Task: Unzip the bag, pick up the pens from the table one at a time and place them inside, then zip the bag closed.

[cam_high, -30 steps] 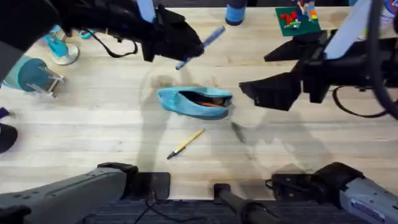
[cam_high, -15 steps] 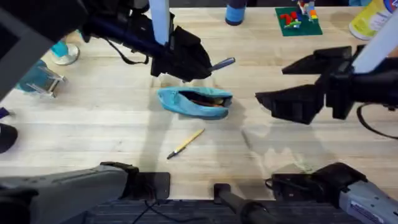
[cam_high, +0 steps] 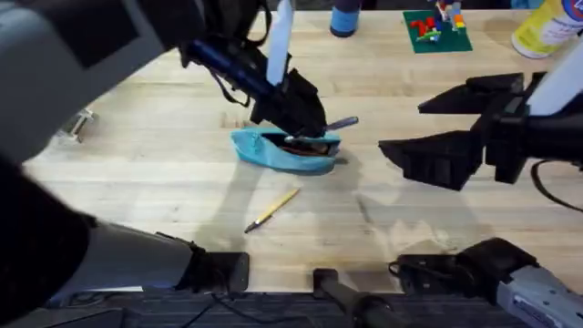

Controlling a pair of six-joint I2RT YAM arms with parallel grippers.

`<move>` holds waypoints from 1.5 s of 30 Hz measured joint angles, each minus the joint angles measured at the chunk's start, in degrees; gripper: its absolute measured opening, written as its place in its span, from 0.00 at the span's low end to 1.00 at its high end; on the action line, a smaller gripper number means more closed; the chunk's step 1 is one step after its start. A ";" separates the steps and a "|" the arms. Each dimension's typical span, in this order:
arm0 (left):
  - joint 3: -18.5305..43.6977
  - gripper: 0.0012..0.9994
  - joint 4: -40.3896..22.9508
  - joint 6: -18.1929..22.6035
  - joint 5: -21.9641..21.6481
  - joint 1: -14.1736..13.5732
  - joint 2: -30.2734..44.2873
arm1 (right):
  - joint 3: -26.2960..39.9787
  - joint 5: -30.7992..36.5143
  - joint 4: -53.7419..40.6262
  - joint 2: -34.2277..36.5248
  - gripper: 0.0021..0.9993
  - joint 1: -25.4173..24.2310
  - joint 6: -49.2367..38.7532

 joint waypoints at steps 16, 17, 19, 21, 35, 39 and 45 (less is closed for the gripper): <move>-0.19 0.04 1.40 2.15 -10.19 -0.45 3.31 | 0.00 0.40 0.00 0.00 1.00 0.00 0.02; -0.40 0.04 1.38 2.15 -11.03 -0.45 3.31 | 0.00 0.40 0.00 0.00 1.00 0.00 0.02; -0.87 0.04 1.36 2.15 -12.18 -0.45 3.31 | 0.00 0.40 0.00 0.00 1.00 0.00 0.02; -1.31 0.04 1.38 2.14 -12.87 -0.45 3.31 | 0.00 0.40 -0.01 0.00 1.00 0.00 0.03; -4.93 0.04 8.28 -3.05 -24.48 -0.61 3.31 | 0.00 2.62 -0.02 0.00 1.00 0.00 0.19; -5.79 0.04 9.15 -5.21 -26.69 -1.04 3.31 | 0.00 3.00 -0.02 0.00 1.00 0.00 0.19; -5.81 0.15 9.34 -5.67 -27.25 -1.08 3.31 | 0.00 3.19 -0.04 0.00 1.00 0.00 0.19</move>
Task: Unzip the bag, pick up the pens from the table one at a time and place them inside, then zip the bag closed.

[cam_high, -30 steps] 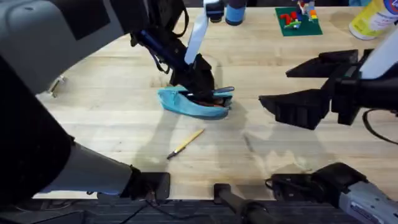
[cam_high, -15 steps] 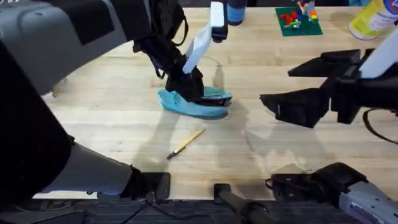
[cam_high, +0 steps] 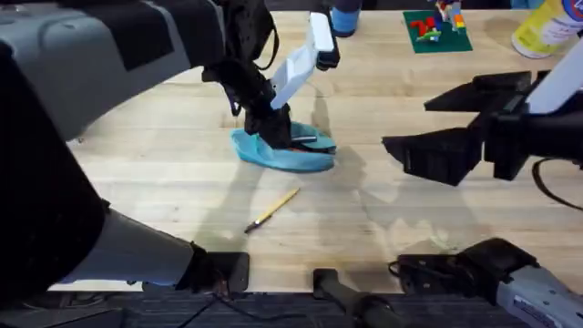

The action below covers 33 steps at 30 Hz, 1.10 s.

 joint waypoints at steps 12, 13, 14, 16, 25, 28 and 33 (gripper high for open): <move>-0.59 1.00 -0.03 -0.39 -0.54 0.00 0.00 | 0.00 0.17 0.00 0.00 1.00 0.00 0.01; -0.59 1.00 0.02 -0.39 -0.54 0.00 0.00 | 0.00 0.17 0.00 0.00 1.00 0.00 0.00; -0.61 1.00 0.18 -0.39 -0.54 0.00 0.00 | 0.00 0.17 0.00 0.00 1.00 0.00 0.02; -0.63 1.00 0.44 -0.39 -0.48 0.00 0.00 | 0.00 0.17 0.00 0.00 1.00 0.00 0.00; -0.61 1.00 0.78 -0.63 1.78 0.50 -0.07 | 0.00 0.17 0.00 0.00 1.00 0.00 0.02; -0.45 1.00 0.72 -0.79 2.07 0.55 -0.93 | 0.00 0.17 0.00 0.00 1.00 0.00 0.02; 1.10 1.00 2.75 -0.81 2.63 1.06 -6.38 | 0.00 0.17 0.00 0.04 1.00 0.00 0.02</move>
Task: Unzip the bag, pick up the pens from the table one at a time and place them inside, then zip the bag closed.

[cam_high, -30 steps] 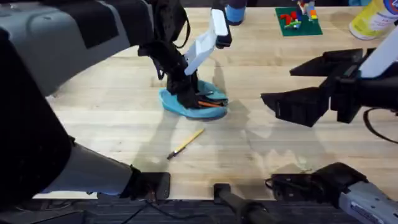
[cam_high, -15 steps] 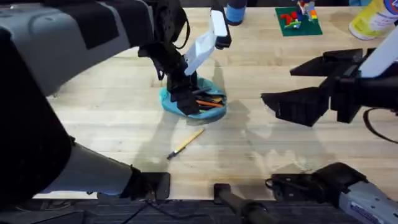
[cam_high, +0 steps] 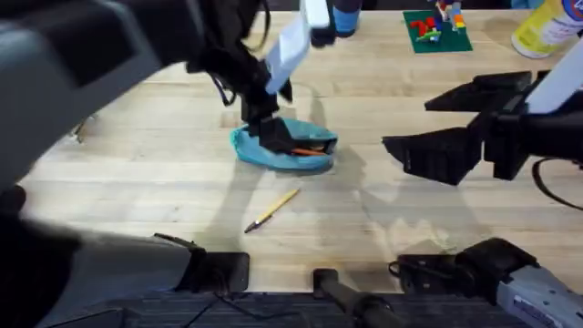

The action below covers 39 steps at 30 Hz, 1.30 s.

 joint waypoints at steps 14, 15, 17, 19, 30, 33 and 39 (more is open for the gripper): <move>1.94 1.00 2.04 -0.02 0.77 9.25 -15.88 | 0.00 0.00 0.00 5.40 1.00 0.00 0.00; 1.94 1.00 2.04 -0.14 0.74 9.85 -15.91 | 0.00 -0.01 0.00 5.53 1.00 0.00 0.00; 1.94 1.00 2.02 -0.68 0.75 11.08 -15.91 | 0.00 -0.02 0.02 5.57 1.00 0.00 0.00; 1.94 1.00 1.94 -1.15 0.77 12.02 -15.91 | 0.00 -0.02 0.00 5.57 1.00 0.00 0.00; 1.94 0.99 1.85 -1.94 0.75 14.15 -15.91 | 0.00 -0.37 0.16 5.58 1.00 0.00 3.20; 1.94 0.99 2.60 -1.94 0.75 15.69 -15.91 | 0.00 -3.17 1.11 5.57 1.00 -0.04 6.18; 1.94 0.99 4.61 -1.96 0.73 20.72 -15.91 | 0.00 -8.18 1.81 5.59 1.00 0.83 17.75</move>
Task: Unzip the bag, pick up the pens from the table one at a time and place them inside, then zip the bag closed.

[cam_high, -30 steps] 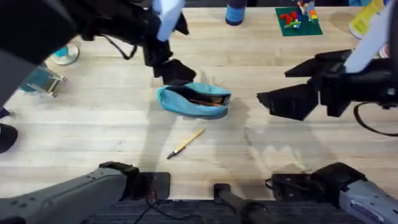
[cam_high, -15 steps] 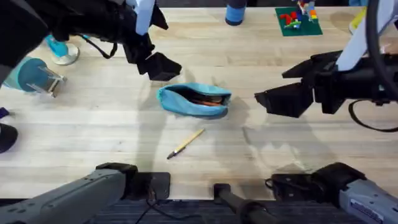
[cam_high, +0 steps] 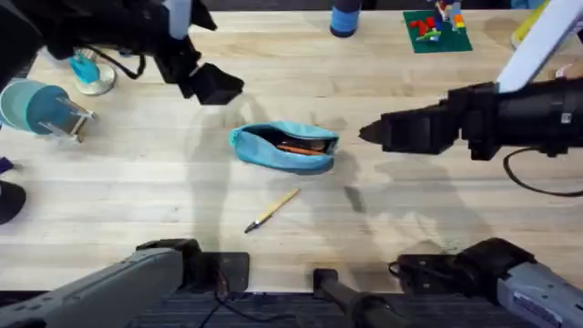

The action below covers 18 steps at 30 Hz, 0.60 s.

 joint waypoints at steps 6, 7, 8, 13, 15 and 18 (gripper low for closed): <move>0.00 0.99 2.00 -0.01 0.00 3.40 0.00 | 0.00 -1.42 0.02 -0.02 1.00 3.44 12.95; 0.00 0.99 2.03 -0.02 0.00 3.60 0.00 | 0.00 -1.55 0.02 -0.02 1.00 3.99 14.82; 0.00 0.99 2.01 -0.02 -0.02 3.67 0.00 | 0.00 -1.75 0.02 -0.02 1.00 4.44 16.65; 0.00 0.99 2.01 -0.02 0.00 3.69 0.00 | 0.00 -2.14 0.16 0.00 1.00 4.98 24.58; 0.00 0.99 2.01 -0.02 0.00 3.69 0.00 | 0.00 -2.16 1.41 0.09 1.00 5.00 26.69; 0.00 0.99 2.01 -0.02 0.00 3.69 0.00 | 0.00 -1.98 2.13 0.76 1.00 5.55 28.65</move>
